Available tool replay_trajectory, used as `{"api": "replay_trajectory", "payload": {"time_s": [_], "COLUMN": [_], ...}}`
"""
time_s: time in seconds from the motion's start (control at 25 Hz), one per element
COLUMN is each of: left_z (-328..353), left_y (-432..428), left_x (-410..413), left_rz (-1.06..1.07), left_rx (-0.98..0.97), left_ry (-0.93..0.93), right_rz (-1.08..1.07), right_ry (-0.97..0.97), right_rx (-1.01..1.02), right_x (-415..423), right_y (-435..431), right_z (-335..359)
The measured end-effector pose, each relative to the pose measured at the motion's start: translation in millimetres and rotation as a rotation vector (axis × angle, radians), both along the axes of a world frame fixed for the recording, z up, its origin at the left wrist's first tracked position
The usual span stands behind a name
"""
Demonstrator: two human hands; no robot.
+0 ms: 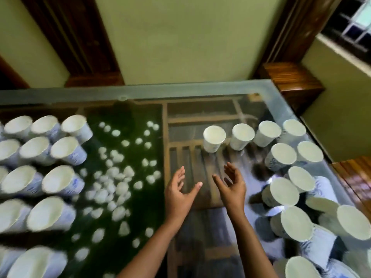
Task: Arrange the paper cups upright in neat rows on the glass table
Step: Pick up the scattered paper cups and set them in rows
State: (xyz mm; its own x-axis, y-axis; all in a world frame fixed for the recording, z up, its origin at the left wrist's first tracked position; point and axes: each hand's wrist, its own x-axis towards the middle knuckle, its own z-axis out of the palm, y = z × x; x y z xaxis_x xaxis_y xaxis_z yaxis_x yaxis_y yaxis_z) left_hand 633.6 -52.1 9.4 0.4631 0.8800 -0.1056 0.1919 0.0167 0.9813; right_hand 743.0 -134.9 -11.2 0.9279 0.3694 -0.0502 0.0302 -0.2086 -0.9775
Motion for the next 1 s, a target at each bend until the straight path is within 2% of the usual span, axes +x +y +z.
{"api": "replay_trajectory", "payload": {"time_s": [0.12, 0.28, 0.48, 0.72, 1.0], "left_z": [-10, -22, -26, -23, -15], "left_y": [17, 39, 50, 78, 141], "left_x": [65, 126, 160, 131, 36], "left_rz": [-0.055, 0.002, 0.087, 0.239, 0.542], "left_rx": [-0.002, 0.000, 0.193, 0.203, 0.172], "left_ry": [0.003, 0.015, 0.028, 0.016, 0.034], "right_rz": [-0.179, -0.318, -0.375, -0.194, 0.127], "right_ry": [-0.015, -0.052, -0.095, -0.080, -0.179], "right_rx": [0.002, 0.009, 0.044, 0.097, 0.078], "right_x": [53, 103, 137, 106, 37], "right_y": [13, 34, 62, 79, 139], "right_z": [-4, -16, -33, -37, -27]}}
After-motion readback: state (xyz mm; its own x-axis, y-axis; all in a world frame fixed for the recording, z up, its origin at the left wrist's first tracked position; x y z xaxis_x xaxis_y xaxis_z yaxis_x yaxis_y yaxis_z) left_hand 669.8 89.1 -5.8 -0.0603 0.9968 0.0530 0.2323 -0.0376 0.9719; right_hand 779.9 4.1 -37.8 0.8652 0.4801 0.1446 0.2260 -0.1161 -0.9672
